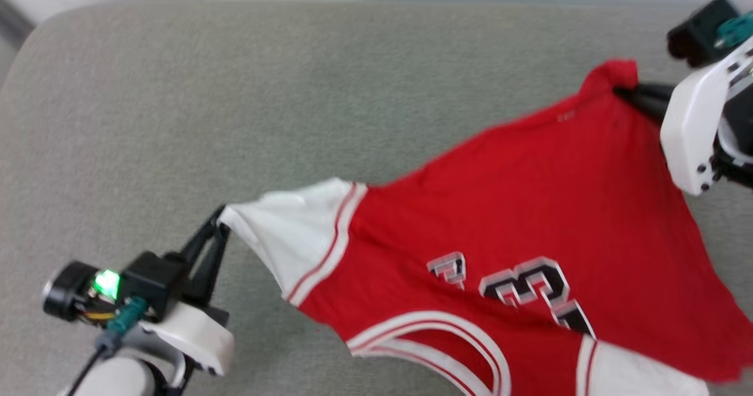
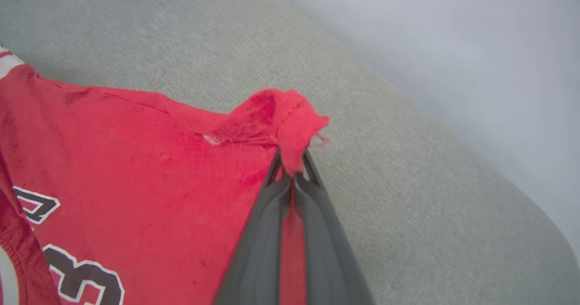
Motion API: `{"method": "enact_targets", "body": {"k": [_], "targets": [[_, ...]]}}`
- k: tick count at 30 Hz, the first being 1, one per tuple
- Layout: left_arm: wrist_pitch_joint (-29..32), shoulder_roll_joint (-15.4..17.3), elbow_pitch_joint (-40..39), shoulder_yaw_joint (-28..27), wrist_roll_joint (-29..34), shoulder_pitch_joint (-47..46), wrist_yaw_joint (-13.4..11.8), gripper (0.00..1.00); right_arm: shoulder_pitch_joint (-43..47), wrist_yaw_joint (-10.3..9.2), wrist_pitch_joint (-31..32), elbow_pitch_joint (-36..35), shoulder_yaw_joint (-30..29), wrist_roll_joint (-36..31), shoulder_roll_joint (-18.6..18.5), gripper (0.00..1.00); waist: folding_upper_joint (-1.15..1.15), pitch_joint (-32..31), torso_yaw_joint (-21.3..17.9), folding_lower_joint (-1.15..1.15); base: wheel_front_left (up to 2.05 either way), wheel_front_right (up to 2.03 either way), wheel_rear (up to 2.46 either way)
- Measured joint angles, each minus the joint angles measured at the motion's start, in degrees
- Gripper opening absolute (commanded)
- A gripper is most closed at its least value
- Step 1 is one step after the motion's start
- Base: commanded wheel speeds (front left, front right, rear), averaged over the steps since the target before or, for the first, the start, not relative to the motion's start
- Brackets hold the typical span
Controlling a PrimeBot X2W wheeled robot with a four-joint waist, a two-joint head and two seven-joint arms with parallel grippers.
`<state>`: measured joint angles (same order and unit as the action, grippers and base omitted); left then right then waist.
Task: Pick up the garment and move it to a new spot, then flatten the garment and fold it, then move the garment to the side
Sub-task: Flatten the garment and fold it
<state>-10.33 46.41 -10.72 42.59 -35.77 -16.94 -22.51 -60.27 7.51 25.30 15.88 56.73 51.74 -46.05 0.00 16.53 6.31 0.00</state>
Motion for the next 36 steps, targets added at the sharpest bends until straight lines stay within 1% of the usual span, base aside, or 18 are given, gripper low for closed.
{"method": "enact_targets", "body": {"k": [4,5,10,14,19,22,24,25,30,36], "targets": [[1.8,2.3,-2.3,-1.1,1.1,-3.1,0.4,0.00,-1.1,0.00,-5.6,0.2,-2.0,0.2,0.1,0.00,0.00,-1.8,-2.0,0.00,0.00,0.00,0.00],[2.4,2.8,-2.8,-1.5,1.3,-4.2,0.8,0.00,-1.4,0.00,-6.6,0.4,-2.5,0.2,0.2,0.00,0.00,-2.2,-2.5,0.00,0.00,0.00,0.00],[4.6,3.3,-4.2,-3.5,2.1,-12.1,2.8,0.00,-2.9,0.00,-11.5,2.5,-6.5,-1.7,1.0,0.00,0.00,-2.8,-4.1,0.00,0.00,0.00,0.00],[6.6,3.1,-3.7,-5.0,2.6,-19.8,5.5,0.00,-4.6,0.00,-14.6,3.9,-10.5,-4.9,2.9,0.00,0.00,-1.7,-4.9,0.00,0.00,0.00,0.00],[9.7,3.0,-1.1,-6.4,3.9,-31.5,10.0,0.00,-8.9,0.00,-16.2,5.0,-16.7,-9.8,5.3,0.00,0.00,0.8,-5.7,0.00,0.00,0.00,0.00],[10.8,0.9,0.9,-7.9,2.7,-39.0,12.6,0.00,-12.4,0.00,-16.4,5.4,-20.2,-12.6,7.5,0.00,0.00,2.9,-6.0,0.00,0.00,0.00,0.00],[11.7,0.6,2.5,-8.1,3.9,-44.0,14.3,0.00,-15.3,0.00,-16.3,5.9,-22.6,-14.8,8.8,0.00,0.00,4.5,-6.2,0.00,0.00,0.00,0.00],[12.5,-1.3,5.5,-8.6,4.5,-51.8,16.7,0.00,-20.3,0.00,-15.7,7.1,-25.0,-17.9,10.9,0.00,0.00,7.1,-6.3,0.00,0.00,0.00,0.00],[13.3,-4.8,13.3,-9.2,5.5,-65.1,20.7,0.00,-29.6,0.00,-14.6,9.9,-26.6,-22.8,13.8,0.00,0.00,11.5,-6.3,0.01,0.00,0.00,0.00],[12.1,-10.0,24.1,-9.8,6.5,-80.4,24.5,0.00,-39.9,0.00,-14.8,14.9,-26.8,-27.1,16.4,0.00,0.00,16.2,-6.2,0.01,0.00,0.00,0.00]]}}
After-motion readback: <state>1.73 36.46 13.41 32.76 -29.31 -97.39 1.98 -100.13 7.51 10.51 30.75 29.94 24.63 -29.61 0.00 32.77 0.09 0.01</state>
